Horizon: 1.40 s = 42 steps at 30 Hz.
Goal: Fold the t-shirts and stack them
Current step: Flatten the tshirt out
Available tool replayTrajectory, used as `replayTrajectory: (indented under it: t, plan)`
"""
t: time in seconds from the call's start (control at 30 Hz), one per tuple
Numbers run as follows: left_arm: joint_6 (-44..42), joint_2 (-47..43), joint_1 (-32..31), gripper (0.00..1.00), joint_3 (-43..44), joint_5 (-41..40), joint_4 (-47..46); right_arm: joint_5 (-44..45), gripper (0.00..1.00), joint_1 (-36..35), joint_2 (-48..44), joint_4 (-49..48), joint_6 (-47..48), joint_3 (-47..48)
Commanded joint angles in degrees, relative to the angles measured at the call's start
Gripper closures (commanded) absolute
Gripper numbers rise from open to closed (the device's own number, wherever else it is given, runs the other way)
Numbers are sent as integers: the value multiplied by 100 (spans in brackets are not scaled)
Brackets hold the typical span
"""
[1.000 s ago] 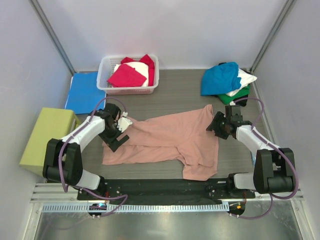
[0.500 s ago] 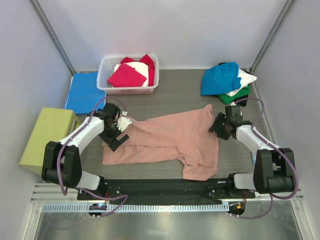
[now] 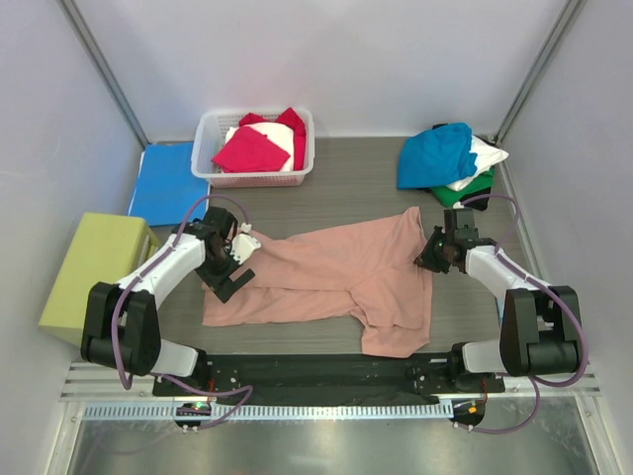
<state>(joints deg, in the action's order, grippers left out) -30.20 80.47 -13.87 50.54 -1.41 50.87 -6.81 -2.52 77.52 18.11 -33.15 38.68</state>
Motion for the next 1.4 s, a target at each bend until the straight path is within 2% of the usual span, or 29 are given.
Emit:
replayTrajectory:
  t: [0.0,0.07,0.27,0.37,0.6,1.0,1.1,1.23,1.37]
  plan:
    - [-65,4,7,1,-1,123,63,-49,87,-20,-52,-159,-17,149]
    - [-100,22,7,1,-9,80,124,-31,93,-20,-61,-158,-25,175]
    - [-153,65,7,1,-238,-88,-200,-75,99,-20,-70,-158,-25,219]
    - [-92,232,7,4,-282,-96,-420,-66,99,-20,-96,-150,1,219]
    - [119,689,7,20,-36,-18,-675,-154,99,-29,-140,-167,19,184]
    - [295,628,7,21,211,106,-754,-207,99,-20,-175,-220,19,61]
    - [251,742,16,26,35,-8,-929,-189,99,-20,-210,-203,45,70]
    - [163,857,95,38,-106,-79,-1062,-189,99,-20,-219,-176,63,87]
    - [75,866,261,43,-106,-79,-1071,-172,99,-20,-193,-176,80,79]
